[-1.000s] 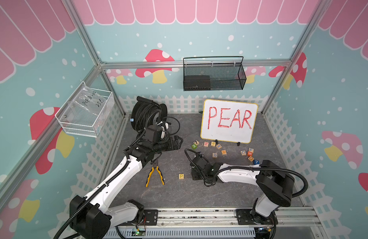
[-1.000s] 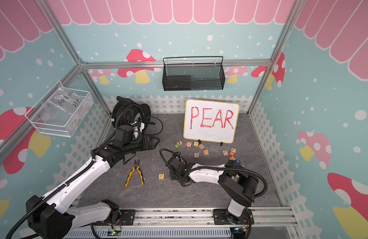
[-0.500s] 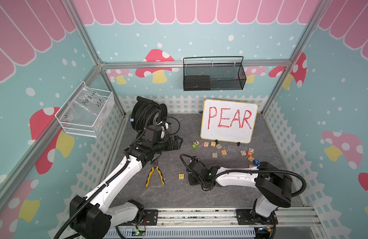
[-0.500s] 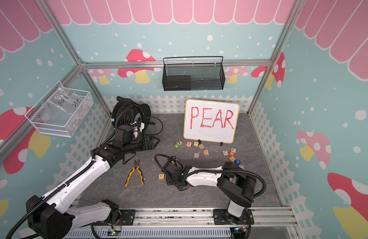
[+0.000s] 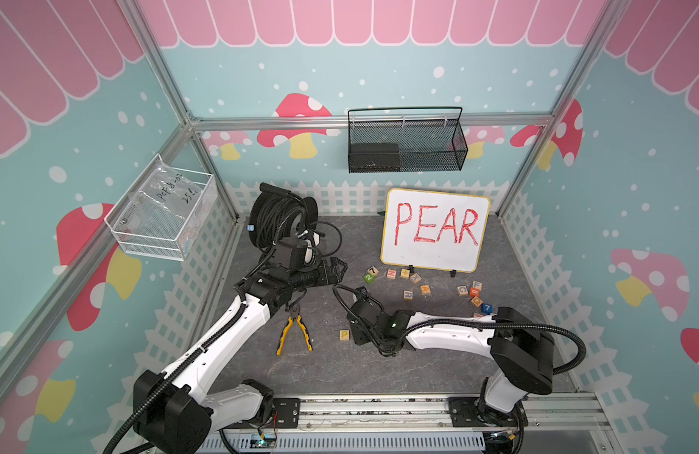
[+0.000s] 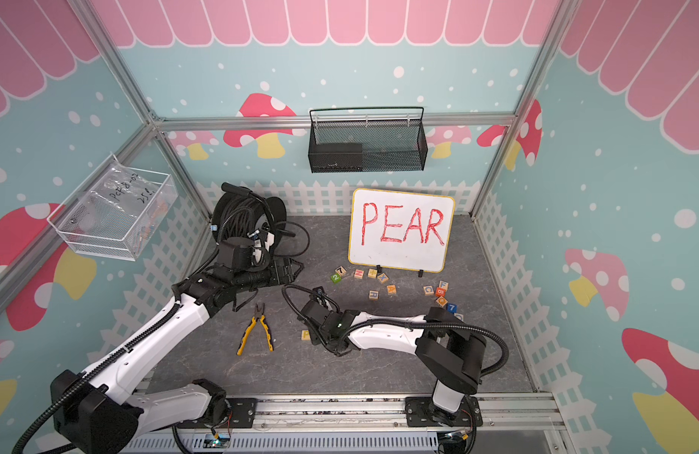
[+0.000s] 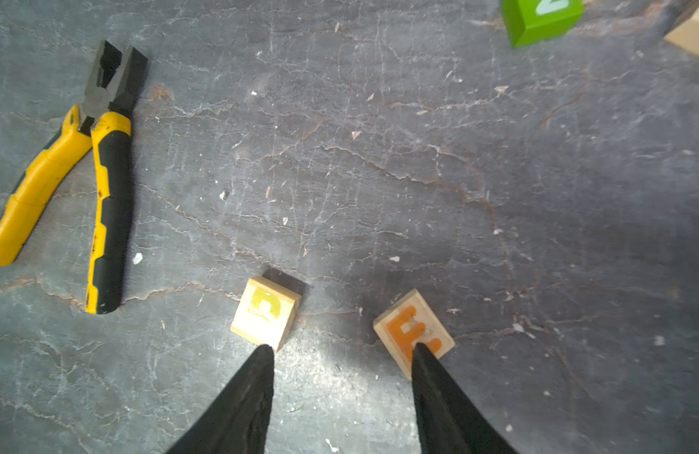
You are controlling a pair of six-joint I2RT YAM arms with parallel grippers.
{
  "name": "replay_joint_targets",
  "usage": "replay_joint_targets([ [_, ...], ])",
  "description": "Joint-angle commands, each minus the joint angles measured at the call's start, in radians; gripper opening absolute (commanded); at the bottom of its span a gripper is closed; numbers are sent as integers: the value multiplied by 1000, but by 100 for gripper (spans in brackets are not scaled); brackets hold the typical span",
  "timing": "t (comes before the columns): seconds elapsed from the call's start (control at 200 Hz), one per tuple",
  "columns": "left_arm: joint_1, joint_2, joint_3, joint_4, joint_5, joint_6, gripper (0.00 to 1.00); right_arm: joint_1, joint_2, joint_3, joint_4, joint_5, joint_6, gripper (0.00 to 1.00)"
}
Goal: Spell the uppercase word “pear” with letter blocks
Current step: Place the letter block at the center of the board, then move the letter block to the center of the board.
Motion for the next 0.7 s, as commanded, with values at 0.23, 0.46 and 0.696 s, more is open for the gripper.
replay_joint_targets([
  [0.23, 14, 15, 3, -3, 22, 1, 99, -37, 102, 27, -75, 45, -220, 58],
  [0.46, 17, 23, 5, -2, 28, -2, 99, -53, 115, 13, -64, 37, -262, 56],
  [0.696, 26, 34, 6, -2, 45, -9, 98, -51, 131, -3, -39, -12, -258, 53],
])
